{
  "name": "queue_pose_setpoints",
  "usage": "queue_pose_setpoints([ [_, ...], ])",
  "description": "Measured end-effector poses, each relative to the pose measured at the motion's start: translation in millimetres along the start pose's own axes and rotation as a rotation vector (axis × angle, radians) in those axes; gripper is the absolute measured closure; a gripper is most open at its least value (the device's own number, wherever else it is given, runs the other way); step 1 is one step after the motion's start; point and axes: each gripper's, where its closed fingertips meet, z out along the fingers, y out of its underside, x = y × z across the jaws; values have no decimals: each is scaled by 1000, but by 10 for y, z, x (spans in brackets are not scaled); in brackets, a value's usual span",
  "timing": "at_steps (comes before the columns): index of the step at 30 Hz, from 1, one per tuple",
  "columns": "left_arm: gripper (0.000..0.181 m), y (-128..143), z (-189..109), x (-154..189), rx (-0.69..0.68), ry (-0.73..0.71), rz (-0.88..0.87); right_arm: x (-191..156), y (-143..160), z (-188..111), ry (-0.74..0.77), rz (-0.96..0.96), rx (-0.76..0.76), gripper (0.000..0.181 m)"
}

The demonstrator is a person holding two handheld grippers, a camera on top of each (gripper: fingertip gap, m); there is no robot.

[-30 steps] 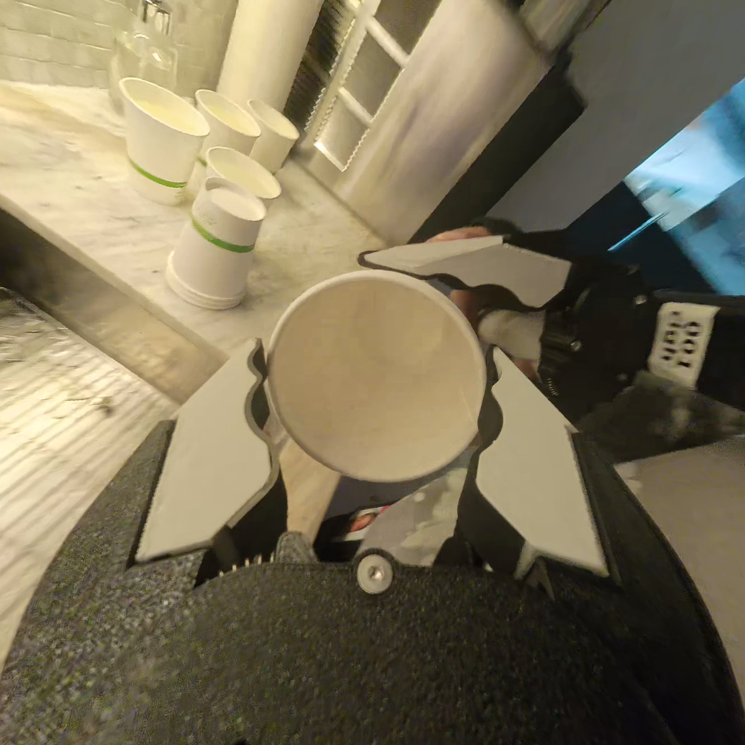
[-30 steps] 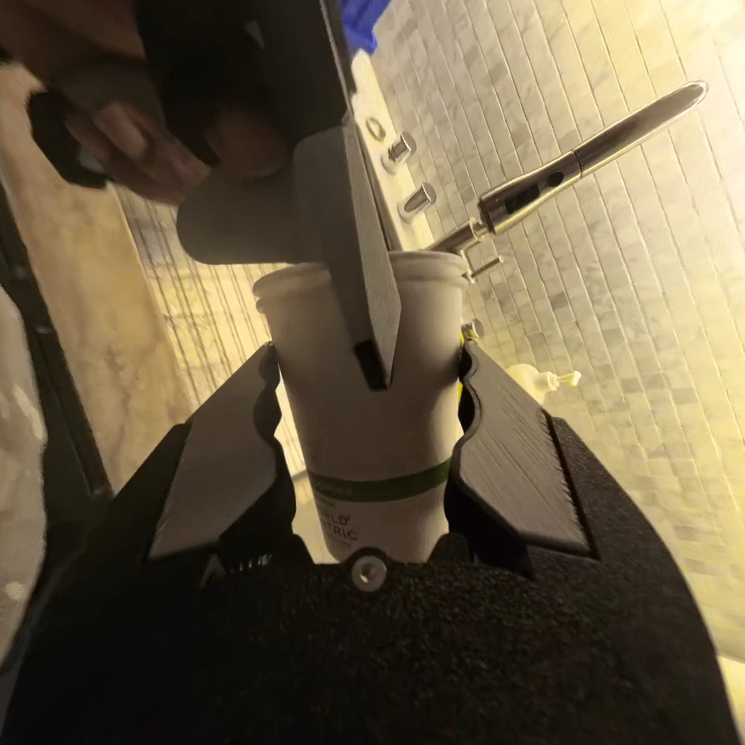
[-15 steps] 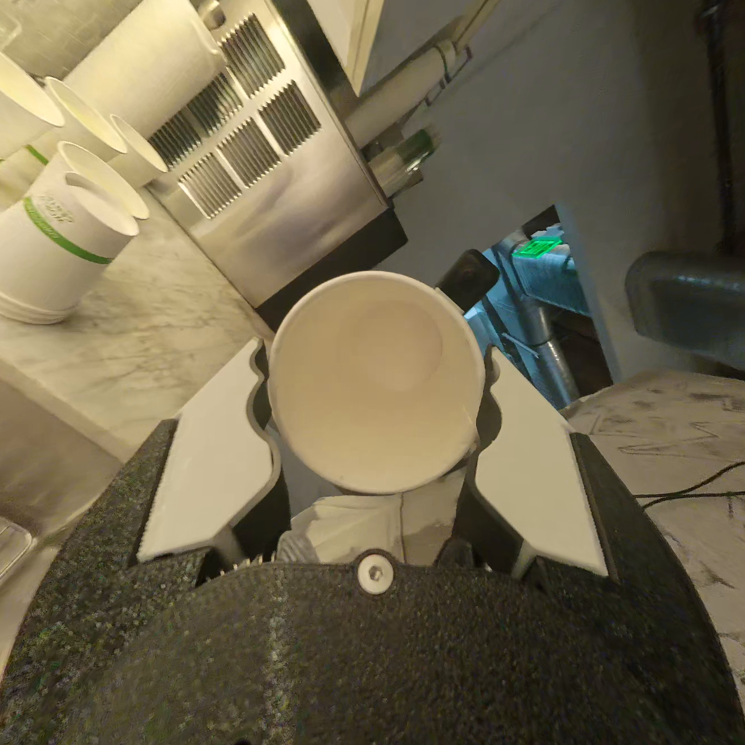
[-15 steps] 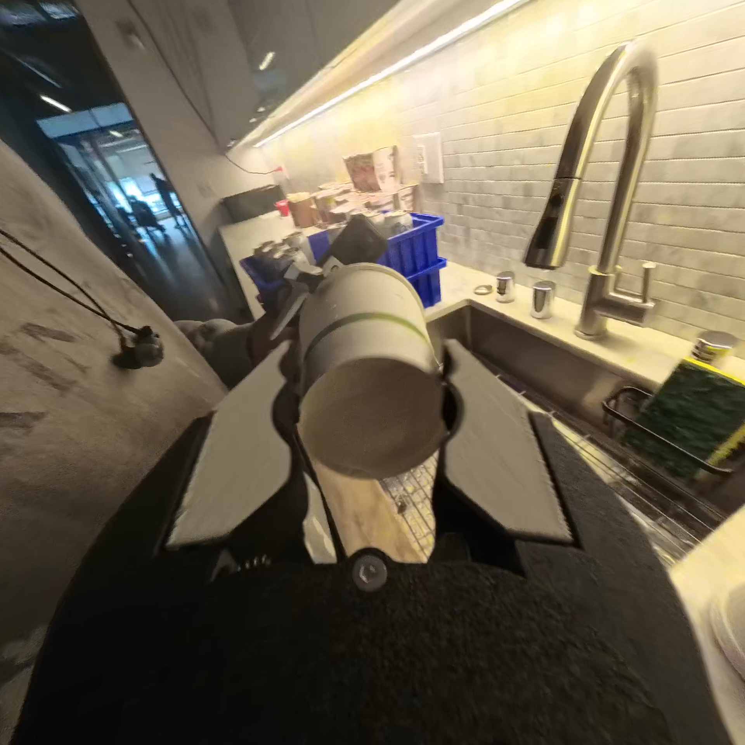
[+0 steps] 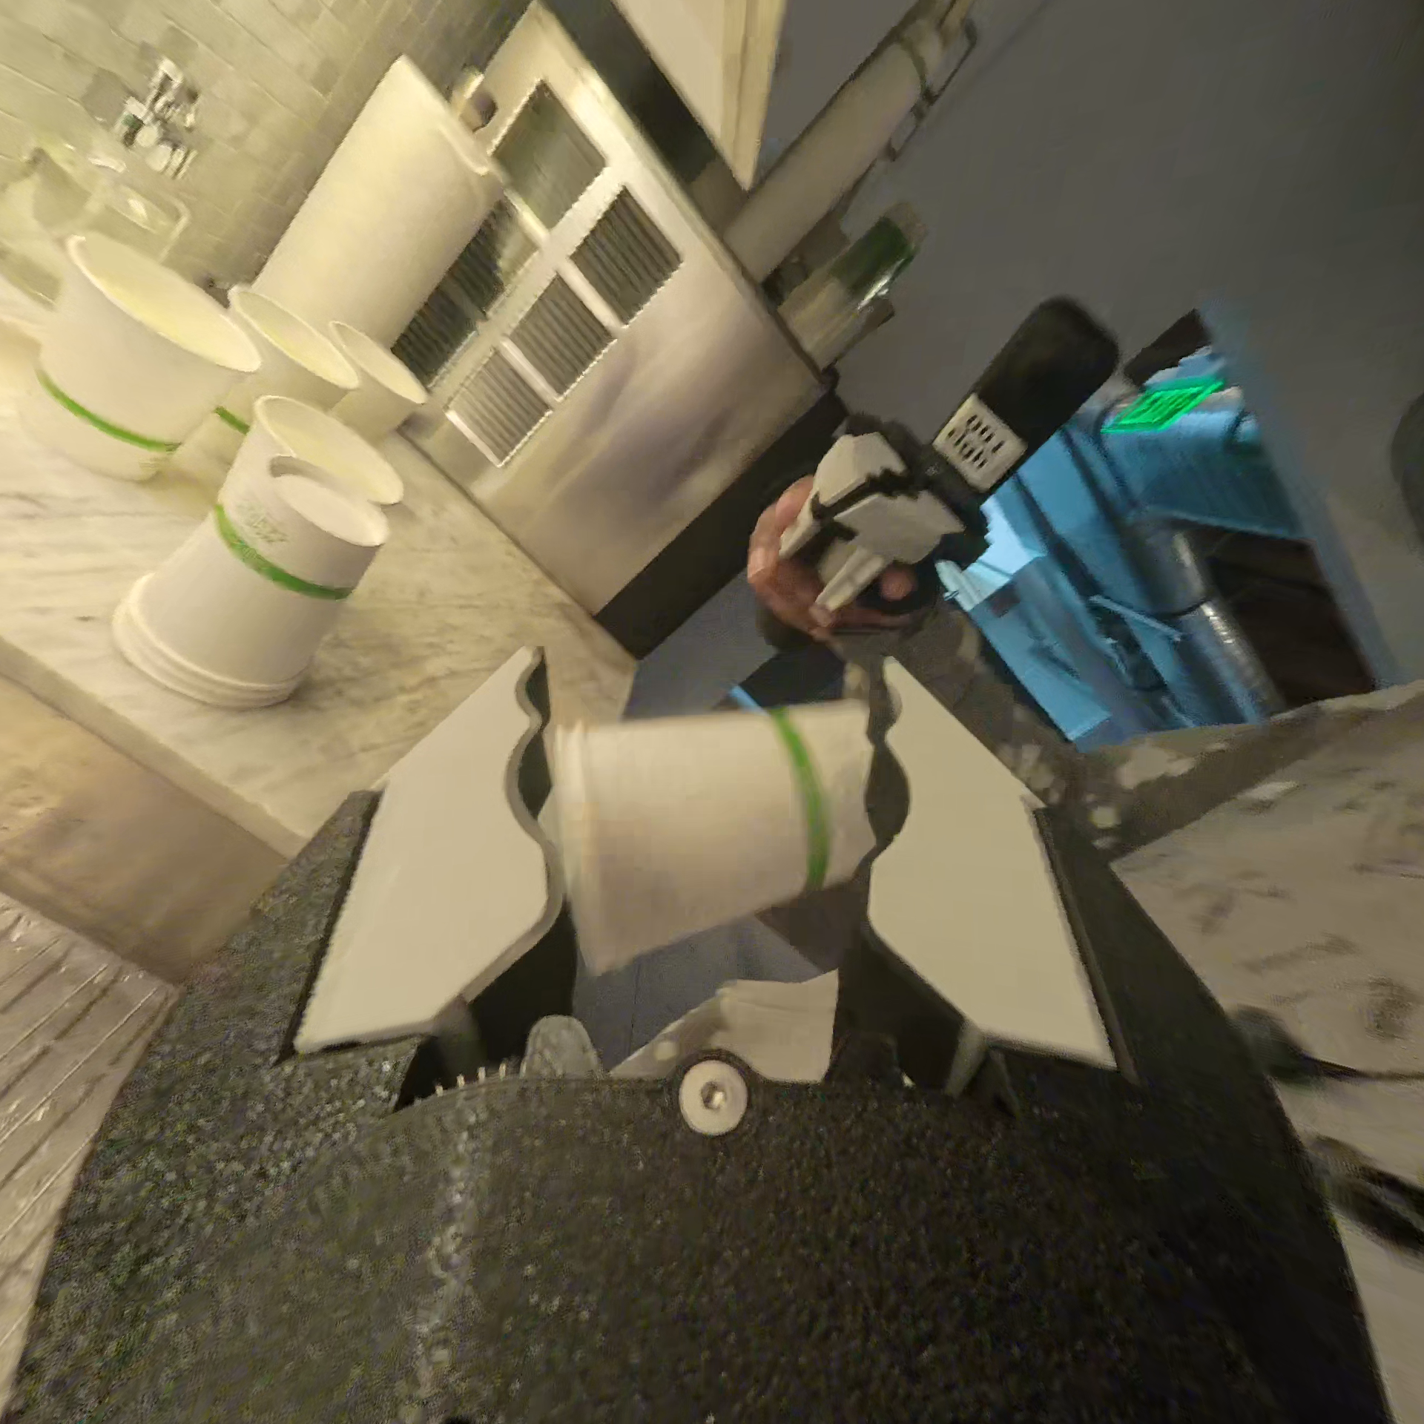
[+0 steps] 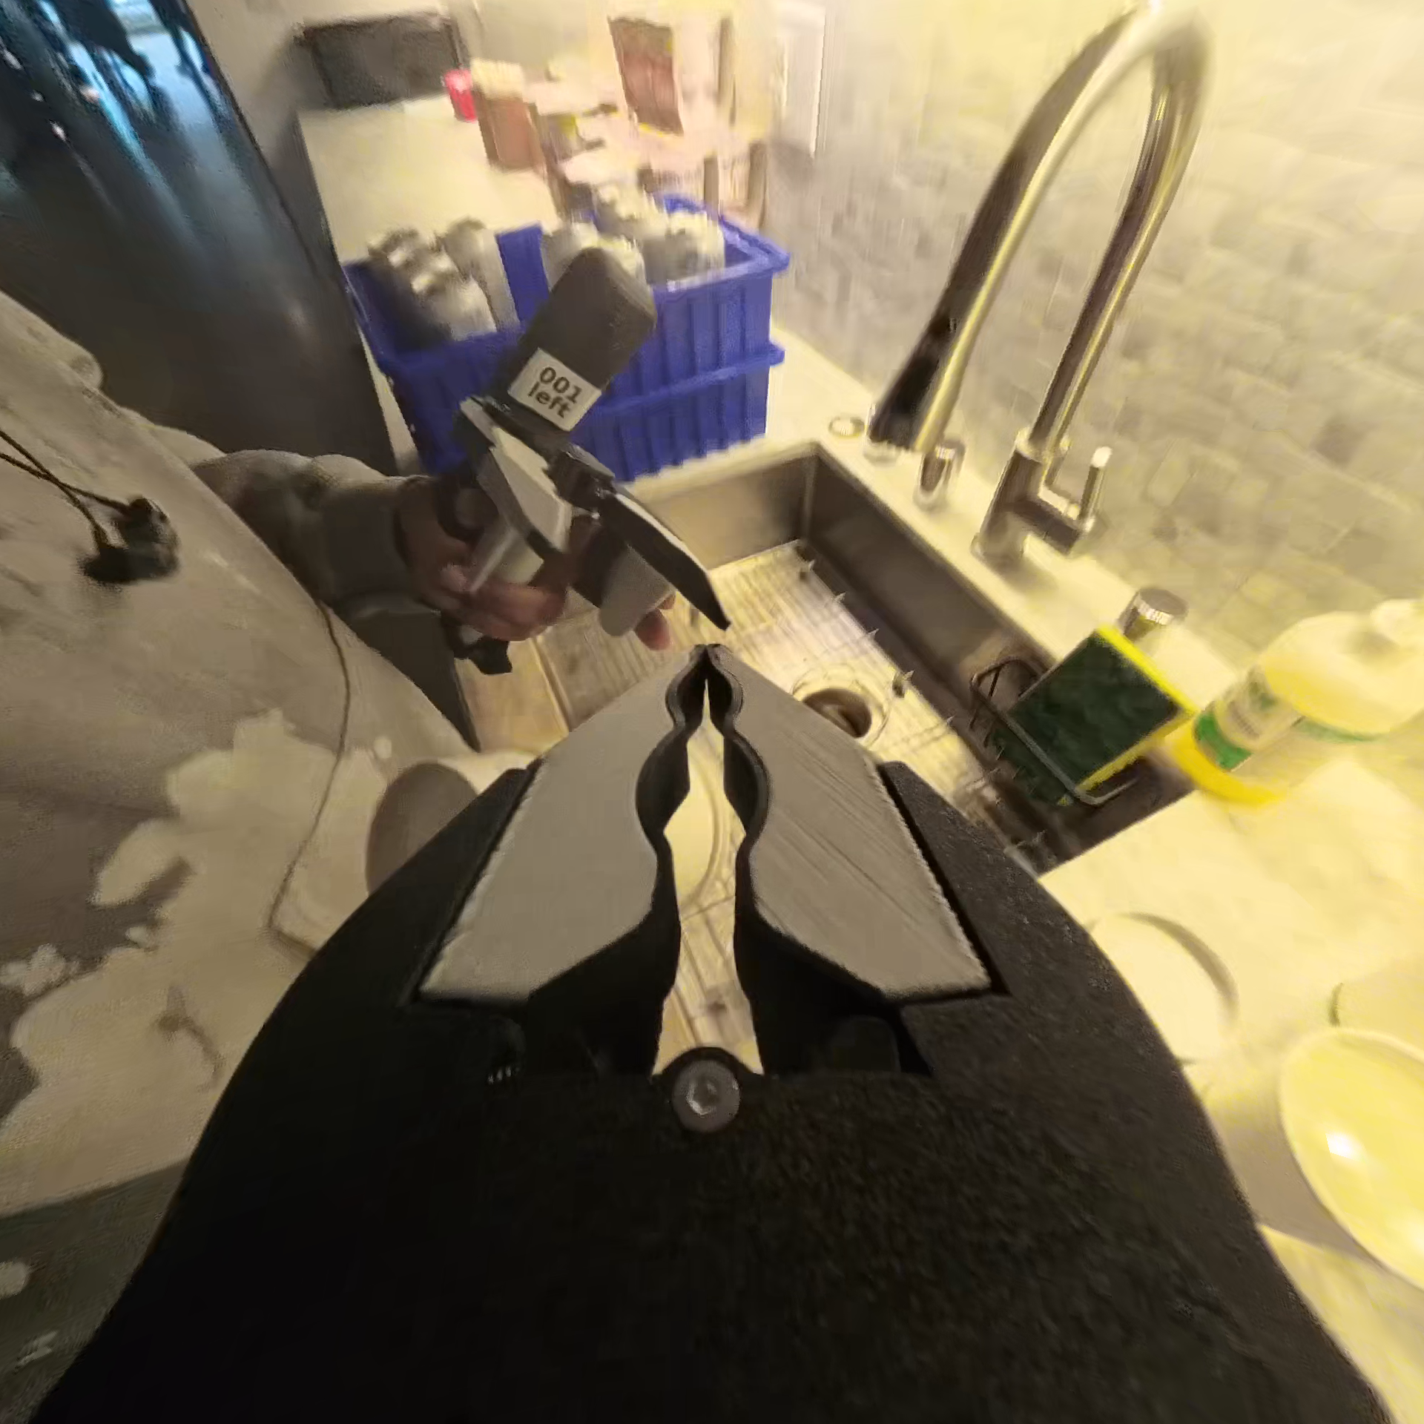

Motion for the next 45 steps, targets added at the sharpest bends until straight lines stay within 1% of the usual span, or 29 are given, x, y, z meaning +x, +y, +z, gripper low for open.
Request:
queue_pose_setpoints([
  [1, 111, 137, 81, -145, -38, -16, -32, 32, 128, 45, -26, 50, -7, 181],
  [2, 118, 292, 136, -239, -97, -5, -55, 81, 341, 99, -32, 110, -32, 181],
  [3, 123, 359, 128, -351, -104, -38, -34, 147, 577, 130, -6, 143, -59, 181],
  [4, 127, 378, 75, -456, -79, -85, -7, 199, 785, 146, 27, 164, -80, 181],
  [5, 127, 427, 12, -538, -78, -116, -2, 219, 951, 161, 45, 184, -105, 181],
  [6, 125, 499, -49, -626, -99, -149, -3, 208, 1053, 181, 41, 200, -121, 181],
  [9, 120, 723, -190, -1014, -170, -279, -6, 203, 1194, 293, 6, 208, -148, 181],
  [10, 118, 829, -183, -1084, -211, -281, -37, 160, 1291, 348, -31, 225, -187, 178],
  [12, 119, 917, -153, -1101, -245, -286, -24, -33, 1628, 389, -133, 280, -361, 130],
  [13, 118, 929, -148, -1088, -250, -294, -6, -68, 1695, 373, -132, 278, -386, 119],
  [15, 116, 940, -165, -1072, -255, -307, 0, -65, 1706, 255, -92, 252, -395, 102],
  [17, 116, 919, -218, -1077, -243, -332, 7, -22, 1707, 50, -17, 209, -448, 84],
  [19, 117, 888, -275, -1078, -231, -353, 16, -24, 1751, -137, 54, 137, -516, 75],
  [22, 118, 859, -312, -1063, -221, -363, 19, -61, 2070, -184, 106, 34, -673, 62],
  [24, 118, 844, -308, -1043, -220, -363, 25, -17, 2207, -122, 127, 22, -712, 61],
  [25, 118, 839, -302, -1028, -221, -362, 28, 29, 2218, -59, 145, 7, -707, 61],
  [26, 118, 837, -296, -1013, -223, -360, 32, 85, 2203, 40, 164, -9, -688, 62],
  [27, 118, 839, -290, -1003, -224, -359, 36, 100, 2217, 156, 150, -18, -688, 62],
  [28, 118, 845, -285, -998, -225, -358, 38, 116, 2285, 247, 133, -33, -725, 64],
  [29, 118, 853, -282, -991, -227, -357, 37, 115, 2367, 314, 103, -57, -766, 71],
  [30, 118, 857, -283, -979, -228, -355, 37, 74, 2421, 363, 58, -62, -785, 85],
  [31, 119, 853, -291, -963, -227, -359, 43, 21, 2419, 403, 16, -45, -772, 98],
  [34, 119, 830, -369, -920, -214, -387, 72, 46, 2412, 370, 17, -71, -781, 100],
  [39, 118, 768, -515, -846, -148, -416, 90, 39, 2294, 320, 5, -38, -751, 100],
  [45, 117, 684, -668, -773, -97, -449, 126, 103, 2128, 286, 20, -42, -726, 100],
])
